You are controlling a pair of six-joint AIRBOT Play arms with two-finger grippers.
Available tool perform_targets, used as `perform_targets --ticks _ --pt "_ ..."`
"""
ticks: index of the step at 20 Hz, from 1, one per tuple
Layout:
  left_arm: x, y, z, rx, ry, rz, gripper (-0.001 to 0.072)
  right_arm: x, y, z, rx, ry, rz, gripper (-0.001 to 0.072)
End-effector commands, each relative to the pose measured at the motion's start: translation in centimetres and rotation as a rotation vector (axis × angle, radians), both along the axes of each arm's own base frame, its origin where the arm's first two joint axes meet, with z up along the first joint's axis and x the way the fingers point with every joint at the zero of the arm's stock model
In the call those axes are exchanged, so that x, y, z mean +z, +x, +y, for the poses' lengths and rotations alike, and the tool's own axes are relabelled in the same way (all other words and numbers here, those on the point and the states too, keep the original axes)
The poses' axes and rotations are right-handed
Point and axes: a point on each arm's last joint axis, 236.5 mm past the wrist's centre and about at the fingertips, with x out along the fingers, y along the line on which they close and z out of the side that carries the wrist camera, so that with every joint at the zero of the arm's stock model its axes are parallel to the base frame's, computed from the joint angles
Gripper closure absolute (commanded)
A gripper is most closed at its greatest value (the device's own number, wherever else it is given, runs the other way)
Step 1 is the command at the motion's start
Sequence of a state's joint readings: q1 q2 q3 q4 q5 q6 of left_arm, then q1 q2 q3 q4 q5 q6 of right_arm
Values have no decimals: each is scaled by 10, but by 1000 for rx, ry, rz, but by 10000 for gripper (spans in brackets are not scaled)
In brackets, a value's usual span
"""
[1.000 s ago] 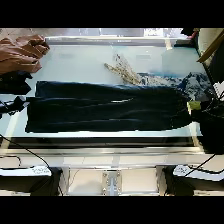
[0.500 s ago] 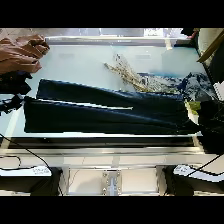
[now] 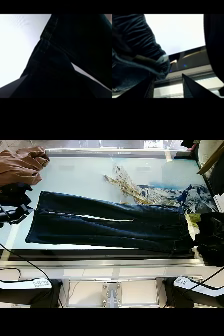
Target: Fold the clothes and pants, and hang the long-sleeved shirts on hangers.
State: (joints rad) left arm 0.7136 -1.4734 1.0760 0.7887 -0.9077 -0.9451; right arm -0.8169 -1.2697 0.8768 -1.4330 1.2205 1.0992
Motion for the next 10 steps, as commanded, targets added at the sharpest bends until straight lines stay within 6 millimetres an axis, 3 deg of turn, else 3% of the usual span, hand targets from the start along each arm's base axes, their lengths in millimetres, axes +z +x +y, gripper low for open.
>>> perform_targets --ticks 1,4,6,10 --pt "5 -49 6 21 -91 105 16 52 16 -15 14 -117 -116 341" --pt "-6 -112 21 94 -142 166 17 112 37 -26 1 -240 -282 342" --pt "-24 -143 20 150 -192 176 17 136 55 -10 -21 -207 -402 342" --pt "-40 -156 -4 198 -339 137 17 153 81 19 -51 -76 -530 342"
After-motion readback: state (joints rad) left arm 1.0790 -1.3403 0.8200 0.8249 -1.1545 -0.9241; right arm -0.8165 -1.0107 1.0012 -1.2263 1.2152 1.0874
